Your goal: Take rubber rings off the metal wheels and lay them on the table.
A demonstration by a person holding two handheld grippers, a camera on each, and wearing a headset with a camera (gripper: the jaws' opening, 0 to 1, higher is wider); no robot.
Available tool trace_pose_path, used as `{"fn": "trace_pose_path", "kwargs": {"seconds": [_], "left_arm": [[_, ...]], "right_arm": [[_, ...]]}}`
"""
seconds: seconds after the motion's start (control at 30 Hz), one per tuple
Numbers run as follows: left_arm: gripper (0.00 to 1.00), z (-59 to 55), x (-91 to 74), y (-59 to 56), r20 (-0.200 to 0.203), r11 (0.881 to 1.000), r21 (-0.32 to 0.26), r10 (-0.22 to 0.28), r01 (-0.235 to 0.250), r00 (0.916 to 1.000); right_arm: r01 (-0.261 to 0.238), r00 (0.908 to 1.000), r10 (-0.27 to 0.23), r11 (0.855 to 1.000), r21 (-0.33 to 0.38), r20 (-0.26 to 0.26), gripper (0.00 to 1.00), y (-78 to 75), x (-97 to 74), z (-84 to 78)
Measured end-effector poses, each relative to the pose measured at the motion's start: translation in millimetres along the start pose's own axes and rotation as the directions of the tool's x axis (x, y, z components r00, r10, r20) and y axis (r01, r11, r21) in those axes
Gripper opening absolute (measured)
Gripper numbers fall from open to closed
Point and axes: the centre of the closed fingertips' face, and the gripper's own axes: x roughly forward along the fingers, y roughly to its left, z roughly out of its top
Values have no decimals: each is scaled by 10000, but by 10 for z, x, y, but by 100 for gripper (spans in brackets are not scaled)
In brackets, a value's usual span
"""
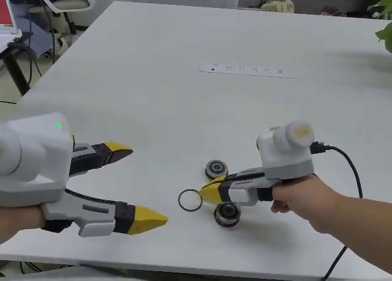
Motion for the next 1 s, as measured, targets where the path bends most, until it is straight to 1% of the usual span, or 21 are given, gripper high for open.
{"fn": "trace_pose_path", "kwargs": {"seconds": [0.17,0.4,0.7,1.0], "left_arm": [[80,16,23,-6,34,10000,0,-52,52,10000],[79,27,63,-27,-20,9998,74,-196,196,9998],[78,48,127,-45,-56,9993,173,-340,341,9994],[77,54,212,-34,-165,9984,254,-504,508,9986]], "right_arm": [[-18,9999,18,10000,42,99,5,14,-58,24],[2,9999,-3,9999,107,139,6,17,-139,6],[-90,9993,85,9999,137,365,8,66,-259,59],[-81,9989,70,9997,223,457,11,117,-388,36]]}}
